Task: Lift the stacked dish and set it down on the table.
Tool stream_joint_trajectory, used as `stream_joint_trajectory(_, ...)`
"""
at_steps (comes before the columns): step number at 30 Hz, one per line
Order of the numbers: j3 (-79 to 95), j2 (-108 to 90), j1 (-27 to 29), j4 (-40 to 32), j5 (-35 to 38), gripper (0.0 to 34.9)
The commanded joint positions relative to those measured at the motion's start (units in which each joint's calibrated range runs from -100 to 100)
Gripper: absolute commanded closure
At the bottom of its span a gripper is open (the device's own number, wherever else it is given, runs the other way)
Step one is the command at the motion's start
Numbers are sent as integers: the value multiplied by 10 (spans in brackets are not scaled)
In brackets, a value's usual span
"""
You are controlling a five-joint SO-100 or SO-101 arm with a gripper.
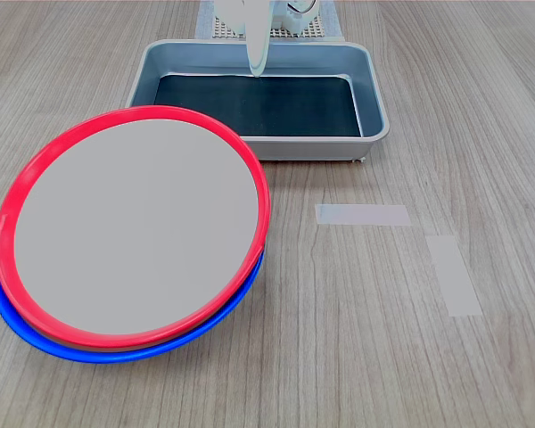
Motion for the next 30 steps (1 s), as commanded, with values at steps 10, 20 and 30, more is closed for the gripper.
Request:
stream_joint_trajectory(10, -168, 247, 41, -81, 63, 225)
stream_joint_trajectory(20, -484, 622, 67, -68, 81, 159)
stream_joint_trajectory(30, -636, 835, 111, -71, 98, 157)
